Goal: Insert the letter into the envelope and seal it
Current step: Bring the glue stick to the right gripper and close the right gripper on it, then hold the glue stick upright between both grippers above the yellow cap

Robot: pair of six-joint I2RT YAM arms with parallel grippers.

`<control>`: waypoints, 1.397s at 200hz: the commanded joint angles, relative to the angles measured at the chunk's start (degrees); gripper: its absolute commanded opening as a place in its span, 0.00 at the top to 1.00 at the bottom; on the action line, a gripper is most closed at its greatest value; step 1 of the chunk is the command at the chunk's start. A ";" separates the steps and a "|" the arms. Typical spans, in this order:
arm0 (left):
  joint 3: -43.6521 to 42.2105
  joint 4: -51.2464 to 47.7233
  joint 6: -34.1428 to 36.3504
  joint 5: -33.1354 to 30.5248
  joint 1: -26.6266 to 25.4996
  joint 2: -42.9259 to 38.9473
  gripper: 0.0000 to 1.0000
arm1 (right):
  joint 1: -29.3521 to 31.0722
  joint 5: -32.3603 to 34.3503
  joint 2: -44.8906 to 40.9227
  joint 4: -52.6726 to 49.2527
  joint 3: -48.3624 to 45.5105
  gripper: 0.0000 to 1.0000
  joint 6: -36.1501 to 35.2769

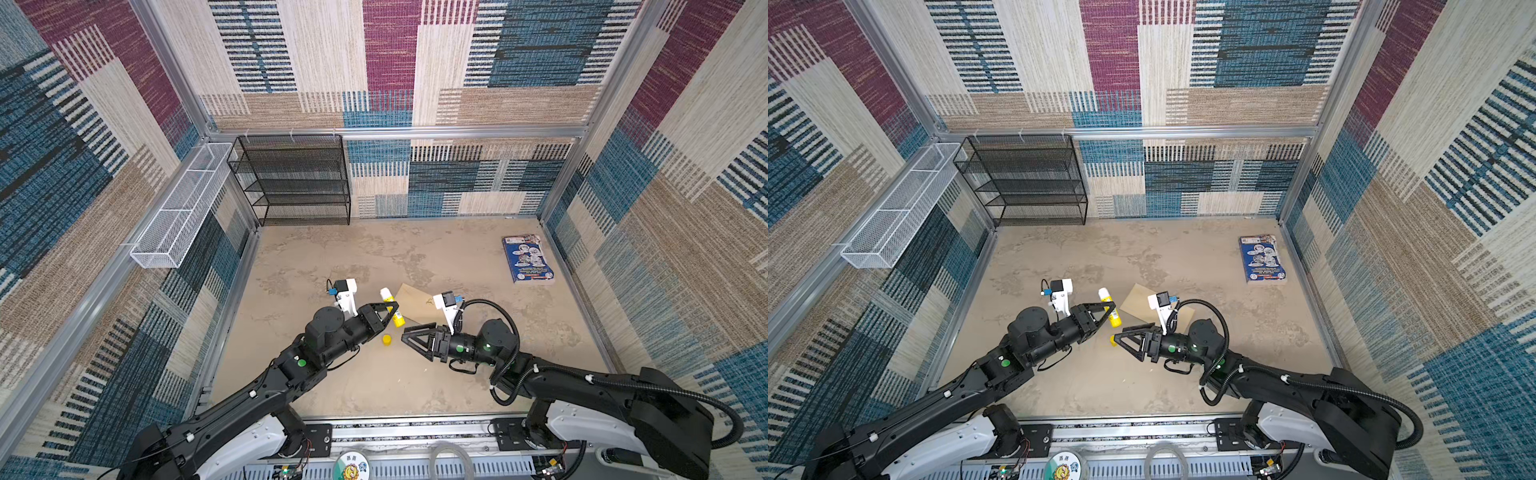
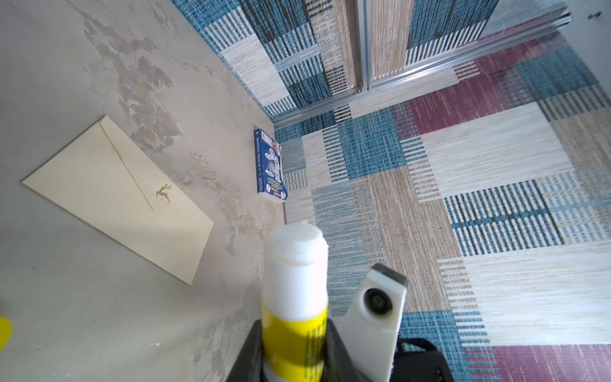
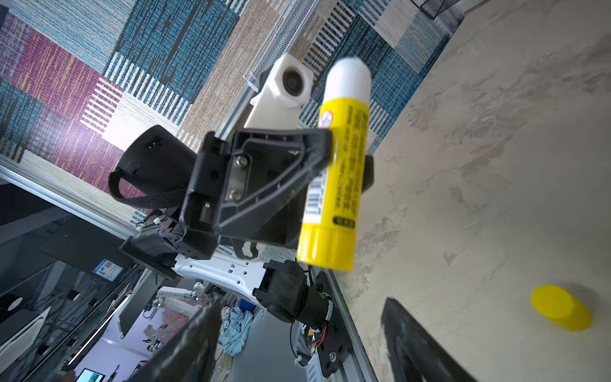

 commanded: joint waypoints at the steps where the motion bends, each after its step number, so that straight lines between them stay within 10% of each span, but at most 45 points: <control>1: -0.92 6.36 -3.00 -2.26 -0.44 0.19 1.00 | 0.13 1.59 1.58 7.61 0.52 0.22 2.91; 226: -5.28 9.03 -4.03 -5.97 -1.44 -1.05 1.00 | 0.04 4.08 9.69 10.99 5.39 0.77 9.42; 279: -4.41 8.76 -5.70 -7.81 -1.52 1.57 1.00 | 3.28 8.34 6.39 -9.53 12.36 0.79 -5.09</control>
